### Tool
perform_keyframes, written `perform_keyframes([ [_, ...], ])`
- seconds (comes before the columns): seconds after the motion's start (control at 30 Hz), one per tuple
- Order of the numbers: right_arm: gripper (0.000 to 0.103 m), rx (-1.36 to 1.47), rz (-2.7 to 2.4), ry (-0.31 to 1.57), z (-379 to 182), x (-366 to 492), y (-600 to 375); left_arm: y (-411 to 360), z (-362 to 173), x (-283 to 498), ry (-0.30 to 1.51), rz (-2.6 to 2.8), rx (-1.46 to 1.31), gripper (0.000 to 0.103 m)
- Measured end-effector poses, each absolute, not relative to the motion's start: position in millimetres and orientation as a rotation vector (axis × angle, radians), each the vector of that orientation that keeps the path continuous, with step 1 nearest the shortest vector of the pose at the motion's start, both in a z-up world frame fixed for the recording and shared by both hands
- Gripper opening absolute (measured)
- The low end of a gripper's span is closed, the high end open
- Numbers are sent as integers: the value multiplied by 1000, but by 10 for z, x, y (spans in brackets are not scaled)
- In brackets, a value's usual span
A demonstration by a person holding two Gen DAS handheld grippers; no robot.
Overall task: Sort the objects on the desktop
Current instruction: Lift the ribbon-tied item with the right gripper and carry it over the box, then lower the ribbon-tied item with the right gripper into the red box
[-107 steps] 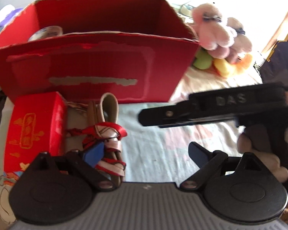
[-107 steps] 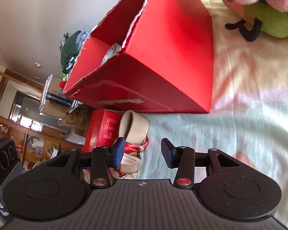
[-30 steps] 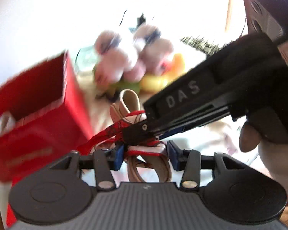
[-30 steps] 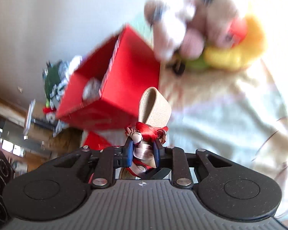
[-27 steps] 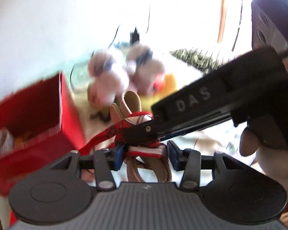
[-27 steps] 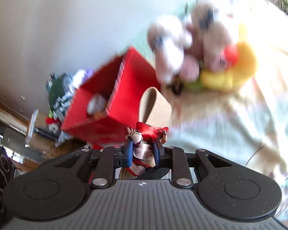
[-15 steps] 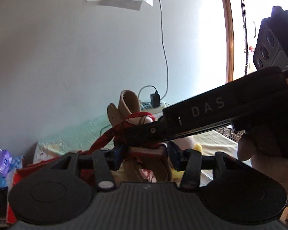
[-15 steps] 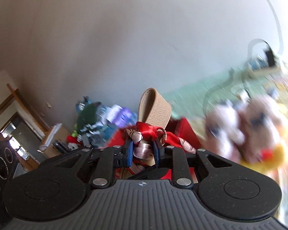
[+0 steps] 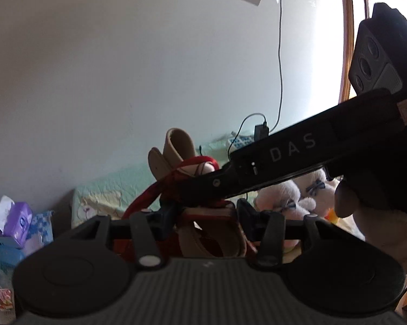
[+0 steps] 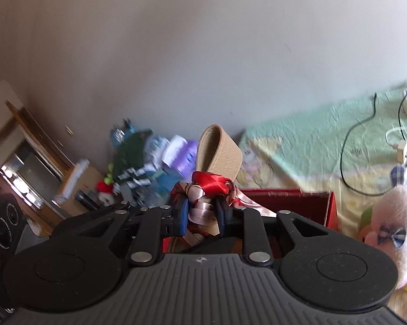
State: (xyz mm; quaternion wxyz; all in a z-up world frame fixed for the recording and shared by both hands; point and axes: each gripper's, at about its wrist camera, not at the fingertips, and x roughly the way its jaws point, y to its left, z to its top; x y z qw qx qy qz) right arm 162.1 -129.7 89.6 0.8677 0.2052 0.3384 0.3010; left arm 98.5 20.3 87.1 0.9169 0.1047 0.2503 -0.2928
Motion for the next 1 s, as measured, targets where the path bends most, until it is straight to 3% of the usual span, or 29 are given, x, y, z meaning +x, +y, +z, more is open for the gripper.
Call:
perform_keyframes([
  [0.27,23,364,545,974,305,1903,-936,288,182,1442,746,-636,223,50],
  [0.67,23,345,508,1226,-179,2229,-750,377,-310,1703,1053,-673,114,53],
  [0.77,21,343,491,1263,-281,2290,-749,372,-335,1732,1101,-664,95,53],
  [0.83,19,341,483,1289,-351,2317,-747,363,-343,1750,1104,-649,100,58],
  [1.0,5,364,528,1331,-425,2344,-701,323,-360,1768,1107,-602,153,60],
])
